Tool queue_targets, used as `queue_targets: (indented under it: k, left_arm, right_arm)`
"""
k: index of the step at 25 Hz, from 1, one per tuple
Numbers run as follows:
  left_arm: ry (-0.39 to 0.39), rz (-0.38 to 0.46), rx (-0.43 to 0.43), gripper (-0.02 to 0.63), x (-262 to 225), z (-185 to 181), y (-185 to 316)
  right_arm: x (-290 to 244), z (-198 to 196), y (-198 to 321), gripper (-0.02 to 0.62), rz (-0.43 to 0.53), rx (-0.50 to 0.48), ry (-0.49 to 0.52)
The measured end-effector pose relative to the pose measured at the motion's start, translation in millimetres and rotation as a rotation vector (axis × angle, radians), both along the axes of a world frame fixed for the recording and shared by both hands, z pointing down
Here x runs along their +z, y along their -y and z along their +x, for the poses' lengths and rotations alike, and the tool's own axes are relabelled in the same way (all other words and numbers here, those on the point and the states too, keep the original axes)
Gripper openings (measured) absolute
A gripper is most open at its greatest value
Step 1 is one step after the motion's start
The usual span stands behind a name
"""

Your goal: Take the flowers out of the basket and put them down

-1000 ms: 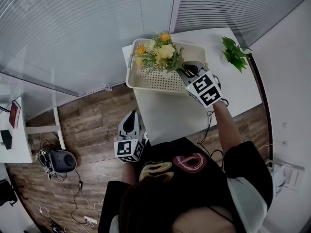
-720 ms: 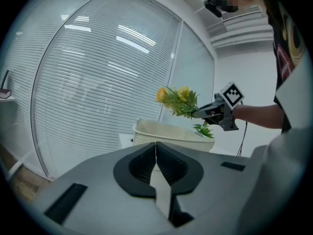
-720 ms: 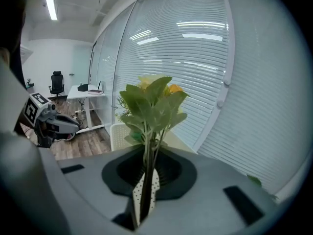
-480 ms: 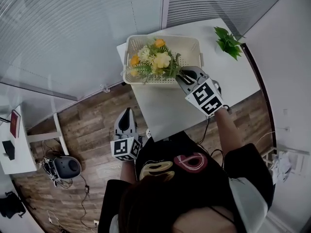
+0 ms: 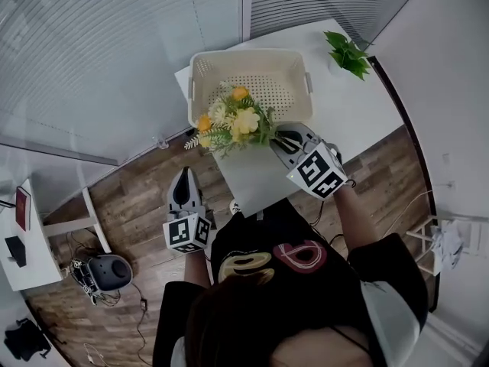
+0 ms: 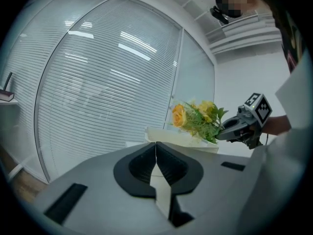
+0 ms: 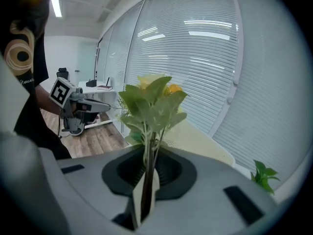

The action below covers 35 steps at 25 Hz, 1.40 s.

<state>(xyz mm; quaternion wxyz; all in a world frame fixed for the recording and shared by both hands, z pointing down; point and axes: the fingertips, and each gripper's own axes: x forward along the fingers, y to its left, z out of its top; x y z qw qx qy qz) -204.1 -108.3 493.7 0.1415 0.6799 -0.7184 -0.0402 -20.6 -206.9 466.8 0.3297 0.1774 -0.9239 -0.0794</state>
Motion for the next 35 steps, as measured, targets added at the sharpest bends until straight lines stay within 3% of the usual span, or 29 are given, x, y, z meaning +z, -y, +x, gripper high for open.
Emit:
queue_targets:
  k: [7,18,25,35]
  left_arm:
    - [0.005,0.036,-0.011,0.018,-5,-14,-2]
    - [-0.001,0.017,-0.064,0.018,-1,-42,-7]
    - [-0.002,-0.001,-0.063,0.018,5,-40,-12]
    - [-0.003,-0.011,-0.050,0.018,6,-35,4]
  right_arm:
    - [19,4,-28,0.041,-0.025,-0.016,-0.034]
    - [64,17,-62,0.042,-0.117,-0.059,-0.102]
    - [103,30,-72,0.041,-0.179,-0.078,-0.161]
    - [154,51,-62,0.041,-0.193,-0.126,-0.329]
